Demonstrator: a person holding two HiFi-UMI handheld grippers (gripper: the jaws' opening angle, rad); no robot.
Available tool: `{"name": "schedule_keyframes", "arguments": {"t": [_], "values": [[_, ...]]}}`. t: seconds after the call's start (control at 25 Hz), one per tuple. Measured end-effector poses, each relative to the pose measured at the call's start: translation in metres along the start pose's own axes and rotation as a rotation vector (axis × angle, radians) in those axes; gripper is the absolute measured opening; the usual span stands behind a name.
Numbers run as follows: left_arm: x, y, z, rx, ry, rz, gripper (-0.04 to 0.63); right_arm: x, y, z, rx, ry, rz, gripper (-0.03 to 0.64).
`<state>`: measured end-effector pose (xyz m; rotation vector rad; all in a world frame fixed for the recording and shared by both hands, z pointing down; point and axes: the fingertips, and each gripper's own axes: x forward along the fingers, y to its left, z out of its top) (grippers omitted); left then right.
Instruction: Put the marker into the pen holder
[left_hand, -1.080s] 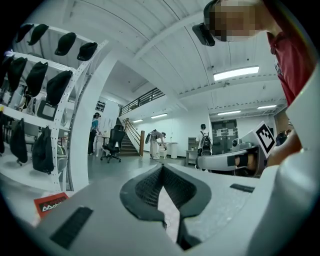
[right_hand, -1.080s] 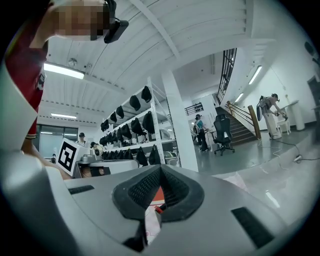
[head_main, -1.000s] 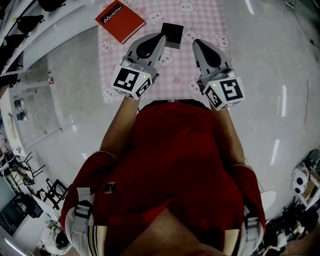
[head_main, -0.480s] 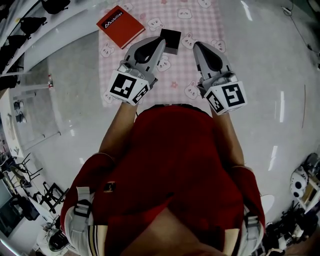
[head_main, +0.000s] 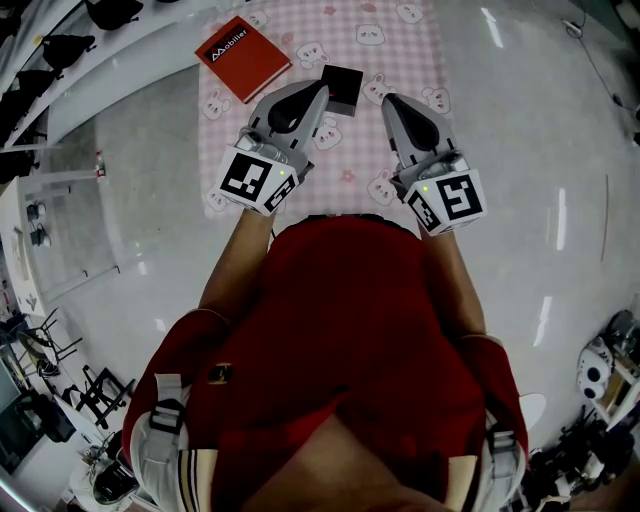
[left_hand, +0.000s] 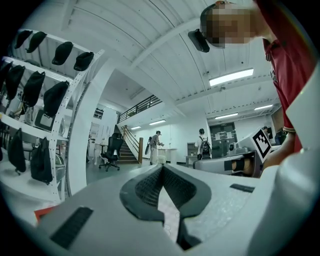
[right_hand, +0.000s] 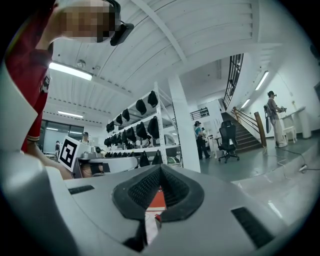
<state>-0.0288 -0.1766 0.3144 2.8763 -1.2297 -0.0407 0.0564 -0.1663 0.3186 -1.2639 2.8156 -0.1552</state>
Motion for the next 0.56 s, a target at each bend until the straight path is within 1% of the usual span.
{"name": "schedule_keyframes", "arguments": {"t": [0.56], "values": [[-0.011, 0.007, 0.002, -0.017, -0.010, 0.013, 0.006, -0.002, 0.008, -0.002, -0.012, 0.015, -0.017, -0.002]]}}
